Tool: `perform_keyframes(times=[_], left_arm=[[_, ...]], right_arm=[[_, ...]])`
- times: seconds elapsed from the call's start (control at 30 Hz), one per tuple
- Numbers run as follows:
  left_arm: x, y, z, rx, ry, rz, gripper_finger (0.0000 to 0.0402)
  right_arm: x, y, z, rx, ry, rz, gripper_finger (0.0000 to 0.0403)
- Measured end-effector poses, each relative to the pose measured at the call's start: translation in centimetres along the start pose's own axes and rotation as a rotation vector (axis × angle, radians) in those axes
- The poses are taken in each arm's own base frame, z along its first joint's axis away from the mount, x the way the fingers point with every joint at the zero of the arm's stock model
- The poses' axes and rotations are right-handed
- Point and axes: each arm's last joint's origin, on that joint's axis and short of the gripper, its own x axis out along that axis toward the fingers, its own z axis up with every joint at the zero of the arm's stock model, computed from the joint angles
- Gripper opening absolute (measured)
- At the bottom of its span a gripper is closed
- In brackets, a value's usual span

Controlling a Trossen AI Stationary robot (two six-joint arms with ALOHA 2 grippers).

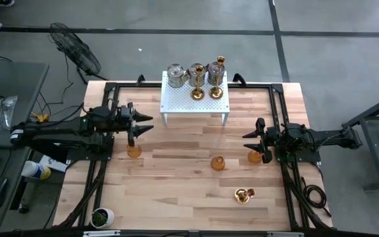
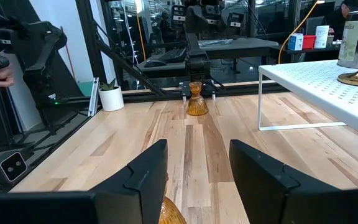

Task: Pick & Place candle stick holders
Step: Put the gold candle stick holder aligned with the other gold candle stick holders on the shelf

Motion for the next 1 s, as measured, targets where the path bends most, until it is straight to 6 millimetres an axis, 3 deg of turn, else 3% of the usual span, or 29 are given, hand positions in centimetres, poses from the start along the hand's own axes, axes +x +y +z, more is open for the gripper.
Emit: perform_keyframes(times=[0.5,0.73,1.0], left_arm=[[0.0,0.0,0.5,0.099,-0.057,0.028,0.0187],[-0.2,0.0,2.0,0.075,-0.218,0.082,0.0187],[-0.2,0.2,2.2,-0.044,-0.247,0.139,0.0187]], right_arm=[[0.0,0.0,0.0,0.0,0.0,0.0,0.0165],[0.0,0.0,0.0,0.0,0.0,0.0,0.0165],[0.0,0.0,0.0,0.0,0.0,0.0,0.0165]])
